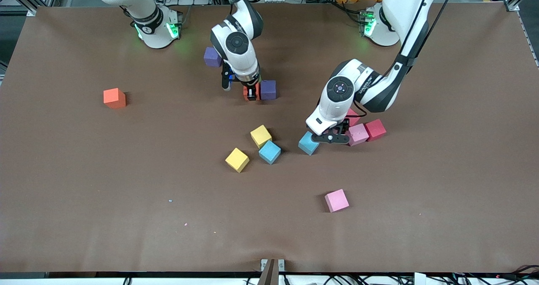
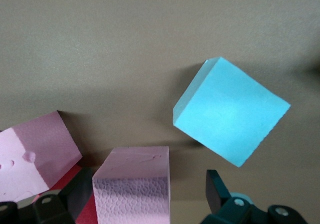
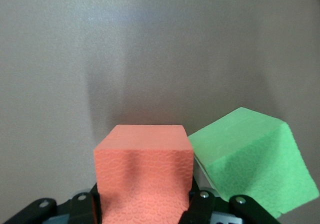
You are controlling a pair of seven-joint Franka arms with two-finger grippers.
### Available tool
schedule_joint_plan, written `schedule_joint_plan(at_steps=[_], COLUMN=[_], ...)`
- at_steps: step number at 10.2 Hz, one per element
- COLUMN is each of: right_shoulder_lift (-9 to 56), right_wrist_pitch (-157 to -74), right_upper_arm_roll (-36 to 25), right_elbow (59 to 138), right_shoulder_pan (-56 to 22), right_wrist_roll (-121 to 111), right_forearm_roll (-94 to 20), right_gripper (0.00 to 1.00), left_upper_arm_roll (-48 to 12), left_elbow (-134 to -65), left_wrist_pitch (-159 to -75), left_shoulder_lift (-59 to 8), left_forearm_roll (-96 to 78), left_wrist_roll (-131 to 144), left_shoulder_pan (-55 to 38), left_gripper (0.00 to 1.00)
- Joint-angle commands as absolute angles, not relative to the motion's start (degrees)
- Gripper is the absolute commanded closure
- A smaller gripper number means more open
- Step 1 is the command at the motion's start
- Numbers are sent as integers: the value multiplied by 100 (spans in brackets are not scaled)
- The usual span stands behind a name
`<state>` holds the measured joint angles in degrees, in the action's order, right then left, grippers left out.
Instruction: Arrange 11 blocks into digit 3
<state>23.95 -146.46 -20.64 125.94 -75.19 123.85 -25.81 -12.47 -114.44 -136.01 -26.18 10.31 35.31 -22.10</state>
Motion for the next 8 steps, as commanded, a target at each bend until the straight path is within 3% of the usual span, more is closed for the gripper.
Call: schedule_joint_plan(at_steps=[1,3,4,8], right_shoulder_lift=[2452,2452,2452,2452], right_wrist_pitch=[-14748,-14757,-14757,-14731], right_upper_arm_roll=[-2109,-2109,-2109,-2109], right_elbow=[12612,12604,12595,12595], right_shoulder_pan=[-7664,-7664,-7664,-7664], right_wrist_roll=[12516,12516,12507,12455], right_forearm_roll=[-2681,-2681,-2672,-2663], right_gripper=[100,100,86,63], left_upper_arm_roll=[-1310,-1310,-1310,-1310], left_elbow=[-11672,-11751,-11786,-11786], left_wrist_pitch=[-13676,-13676,-13676,-13755], left_shoulder_lift=[-2382,-2338,-2338,-2426], left_forearm_roll=[1160,1160,1160,1160], left_wrist_roll=[3437,3226,3208,3191], left_shoulder_pan=[-2101,-2031,-2030,-2039], left_gripper=[0,0,0,0])
